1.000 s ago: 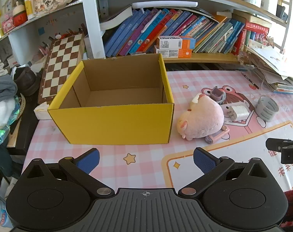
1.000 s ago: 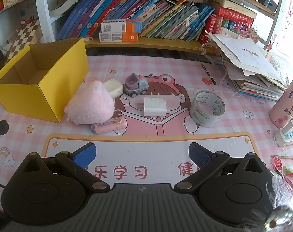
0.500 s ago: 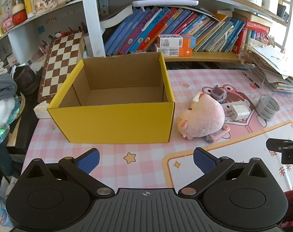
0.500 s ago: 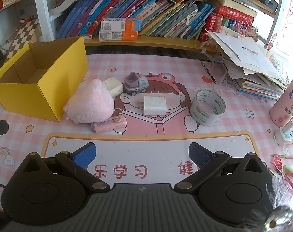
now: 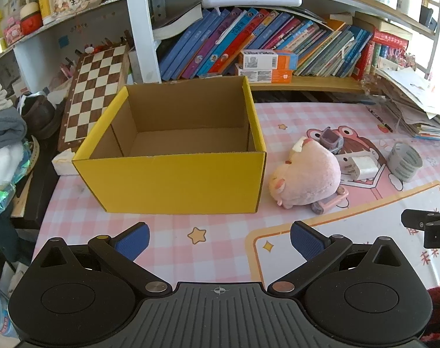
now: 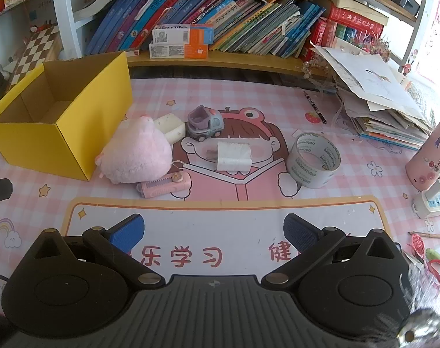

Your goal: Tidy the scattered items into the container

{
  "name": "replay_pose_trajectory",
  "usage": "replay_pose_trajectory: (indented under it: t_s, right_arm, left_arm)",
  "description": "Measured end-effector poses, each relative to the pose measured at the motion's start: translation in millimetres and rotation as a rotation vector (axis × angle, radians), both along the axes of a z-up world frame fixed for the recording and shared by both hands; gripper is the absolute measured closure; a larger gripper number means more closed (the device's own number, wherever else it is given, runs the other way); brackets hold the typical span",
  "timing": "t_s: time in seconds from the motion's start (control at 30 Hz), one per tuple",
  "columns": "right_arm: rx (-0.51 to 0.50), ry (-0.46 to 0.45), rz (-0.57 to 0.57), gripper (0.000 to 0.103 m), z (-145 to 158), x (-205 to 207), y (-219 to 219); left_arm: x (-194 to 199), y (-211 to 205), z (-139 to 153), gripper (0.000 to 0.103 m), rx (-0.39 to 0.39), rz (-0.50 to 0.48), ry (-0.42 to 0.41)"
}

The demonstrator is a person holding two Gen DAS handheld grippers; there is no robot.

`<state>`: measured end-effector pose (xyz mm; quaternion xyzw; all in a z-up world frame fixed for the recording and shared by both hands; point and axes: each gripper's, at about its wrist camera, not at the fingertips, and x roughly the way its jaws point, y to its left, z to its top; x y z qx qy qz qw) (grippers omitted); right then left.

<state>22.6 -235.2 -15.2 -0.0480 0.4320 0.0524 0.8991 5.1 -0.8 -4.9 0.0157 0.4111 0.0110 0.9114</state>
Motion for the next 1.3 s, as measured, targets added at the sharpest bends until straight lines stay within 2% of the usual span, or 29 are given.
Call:
replay_pose_trajectory:
  t_s: [1.0, 1.3]
  right_arm:
    - [0.001, 0.005, -0.002, 0.000, -1.7, 0.1, 2.1]
    - [0.001, 0.009, 0.000, 0.000, -2.3, 0.3, 1.8]
  left_arm:
    - [0.5, 0.0, -0.9, 0.000, -0.016, -0.004, 0.012]
    - [0.1, 3.5, -1.6, 0.000, -0.063, -0.012, 0.012]
